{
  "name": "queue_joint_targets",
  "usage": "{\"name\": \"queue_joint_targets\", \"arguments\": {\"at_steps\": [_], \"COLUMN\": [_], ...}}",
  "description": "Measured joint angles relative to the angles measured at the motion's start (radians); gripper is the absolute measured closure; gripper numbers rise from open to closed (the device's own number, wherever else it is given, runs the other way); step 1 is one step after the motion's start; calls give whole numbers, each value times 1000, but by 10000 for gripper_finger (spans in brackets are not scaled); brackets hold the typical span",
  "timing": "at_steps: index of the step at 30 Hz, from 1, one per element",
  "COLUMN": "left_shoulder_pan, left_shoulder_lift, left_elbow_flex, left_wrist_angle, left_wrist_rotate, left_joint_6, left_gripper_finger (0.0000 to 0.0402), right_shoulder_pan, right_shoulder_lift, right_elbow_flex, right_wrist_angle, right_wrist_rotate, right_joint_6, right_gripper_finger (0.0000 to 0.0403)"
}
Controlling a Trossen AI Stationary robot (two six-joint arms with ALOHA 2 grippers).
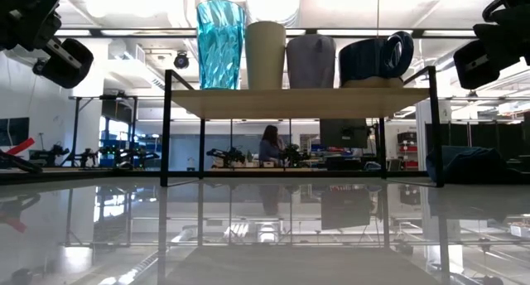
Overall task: Stack small to large cups/mugs on shelf
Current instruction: Return to Home Position
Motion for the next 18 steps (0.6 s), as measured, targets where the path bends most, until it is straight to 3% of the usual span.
{"name": "queue_joint_targets", "arguments": {"at_steps": [18], "left_shoulder_pan": [0], "left_shoulder_lift": [0], "left_elbow_flex": [0], "left_wrist_angle": [0], "left_wrist_rotate": [0], "left_joint_6": [0], "left_gripper_finger": [402], "right_shoulder_pan": [0], "right_shoulder_lift": [0], "right_elbow_flex": [0], "right_wrist_angle": [0], "right_wrist_rotate": [0], "right_joint_6": [0], "right_gripper_finger": [328]}}
